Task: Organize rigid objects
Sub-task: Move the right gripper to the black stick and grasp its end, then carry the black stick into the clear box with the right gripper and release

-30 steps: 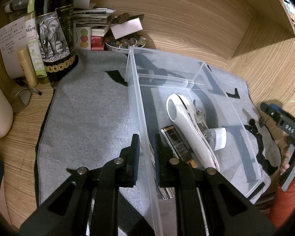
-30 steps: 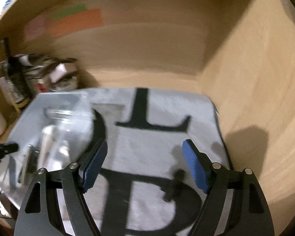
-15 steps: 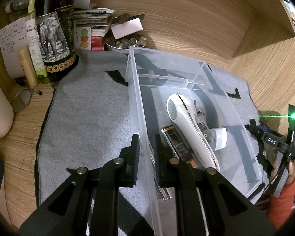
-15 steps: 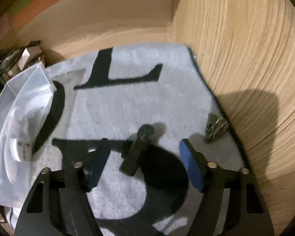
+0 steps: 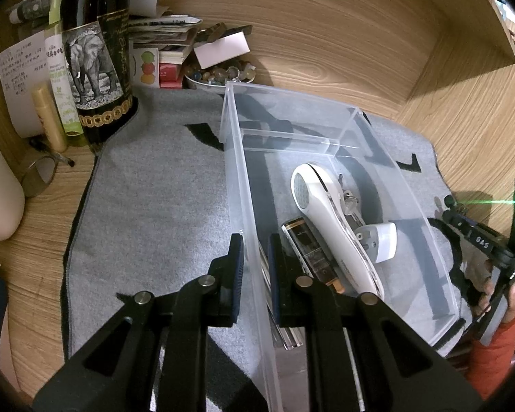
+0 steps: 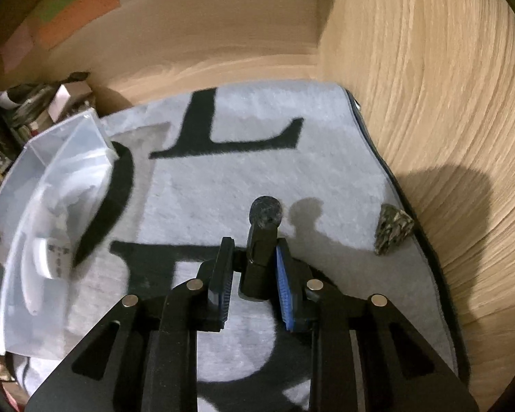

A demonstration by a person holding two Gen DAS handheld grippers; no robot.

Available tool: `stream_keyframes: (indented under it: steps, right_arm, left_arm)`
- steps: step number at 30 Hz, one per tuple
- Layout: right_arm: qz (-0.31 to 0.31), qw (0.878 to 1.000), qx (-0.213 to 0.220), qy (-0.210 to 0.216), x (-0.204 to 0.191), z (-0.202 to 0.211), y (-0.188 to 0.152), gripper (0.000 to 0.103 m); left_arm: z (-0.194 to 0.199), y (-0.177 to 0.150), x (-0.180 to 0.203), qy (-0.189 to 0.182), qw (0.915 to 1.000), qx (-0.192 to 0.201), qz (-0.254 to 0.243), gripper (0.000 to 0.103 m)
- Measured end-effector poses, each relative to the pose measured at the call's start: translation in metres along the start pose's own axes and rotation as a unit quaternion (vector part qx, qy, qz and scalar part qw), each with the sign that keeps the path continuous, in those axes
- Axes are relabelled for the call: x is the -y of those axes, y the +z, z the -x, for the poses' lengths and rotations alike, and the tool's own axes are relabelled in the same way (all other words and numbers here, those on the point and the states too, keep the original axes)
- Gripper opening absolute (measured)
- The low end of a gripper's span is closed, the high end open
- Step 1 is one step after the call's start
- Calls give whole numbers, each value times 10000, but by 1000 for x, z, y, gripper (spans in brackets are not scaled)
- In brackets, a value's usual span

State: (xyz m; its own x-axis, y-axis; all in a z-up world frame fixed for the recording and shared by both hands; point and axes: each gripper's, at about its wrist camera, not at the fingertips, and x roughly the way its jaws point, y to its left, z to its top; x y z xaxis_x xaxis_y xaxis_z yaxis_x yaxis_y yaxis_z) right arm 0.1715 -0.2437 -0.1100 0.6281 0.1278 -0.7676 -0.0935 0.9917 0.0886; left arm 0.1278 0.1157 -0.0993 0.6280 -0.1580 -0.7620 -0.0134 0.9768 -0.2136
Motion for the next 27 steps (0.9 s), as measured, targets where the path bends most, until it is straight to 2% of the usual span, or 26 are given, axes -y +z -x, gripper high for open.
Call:
stream_keyframes:
  steps: [8,16,27]
  right_arm:
    - [313,9978,520,268,-31,30,17,21]
    - [729,9905,947,680,-70,56,28,21]
    - [1370,9767,1019,1298,-129,59,28,21]
  left_arm:
    - [-1,1,-1,-26,10000,-10,24,12]
    - [-1,1,-2,-59,10000,-14,63,12]
    - [-1,2,-3,-74,9999,-17,79,12]
